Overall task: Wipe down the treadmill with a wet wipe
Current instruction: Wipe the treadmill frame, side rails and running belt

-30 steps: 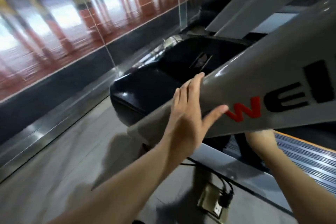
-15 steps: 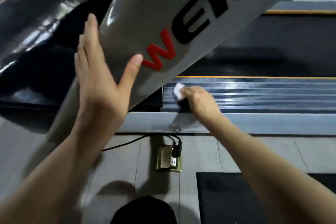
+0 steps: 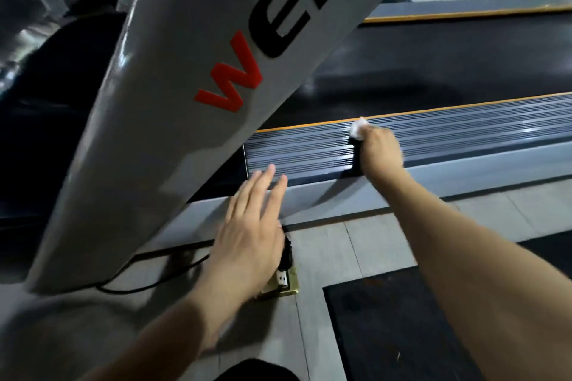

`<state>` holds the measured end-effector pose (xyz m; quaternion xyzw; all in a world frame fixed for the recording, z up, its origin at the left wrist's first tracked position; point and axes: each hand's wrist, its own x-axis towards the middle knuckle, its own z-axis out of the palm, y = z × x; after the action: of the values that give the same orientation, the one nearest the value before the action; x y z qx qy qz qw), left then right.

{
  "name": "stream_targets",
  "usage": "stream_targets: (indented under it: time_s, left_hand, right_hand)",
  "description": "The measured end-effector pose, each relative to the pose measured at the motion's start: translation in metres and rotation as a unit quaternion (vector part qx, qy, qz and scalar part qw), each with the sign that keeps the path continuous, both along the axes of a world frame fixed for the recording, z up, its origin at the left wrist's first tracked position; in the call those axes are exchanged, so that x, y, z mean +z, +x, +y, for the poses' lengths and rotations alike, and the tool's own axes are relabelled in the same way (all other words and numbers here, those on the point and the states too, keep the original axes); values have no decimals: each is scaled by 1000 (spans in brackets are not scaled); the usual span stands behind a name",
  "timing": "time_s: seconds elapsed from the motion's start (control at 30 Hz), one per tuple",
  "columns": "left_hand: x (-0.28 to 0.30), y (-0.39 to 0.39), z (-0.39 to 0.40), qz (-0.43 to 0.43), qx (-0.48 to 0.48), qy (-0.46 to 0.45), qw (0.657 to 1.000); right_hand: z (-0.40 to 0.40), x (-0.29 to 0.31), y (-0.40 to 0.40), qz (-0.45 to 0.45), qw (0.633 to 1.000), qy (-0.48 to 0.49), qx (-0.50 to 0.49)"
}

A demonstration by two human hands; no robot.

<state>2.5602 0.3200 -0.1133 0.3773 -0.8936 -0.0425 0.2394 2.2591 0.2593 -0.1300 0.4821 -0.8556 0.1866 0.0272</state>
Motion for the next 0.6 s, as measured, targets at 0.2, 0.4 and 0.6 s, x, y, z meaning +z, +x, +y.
stream_targets:
  time_s: [0.2, 0.4, 0.6]
  left_hand:
    - [-32, -9, -51, -136, 104, 101, 980]
    - [-56, 9, -57, -71, 87, 43, 993]
    - [-65, 18, -59, -63, 79, 40, 994]
  right_hand:
    - [-23, 15, 107, -82, 980, -29, 179]
    - [-30, 6, 100, -56, 966, 11, 252]
    - [-2, 20, 43, -49, 998, 6, 47]
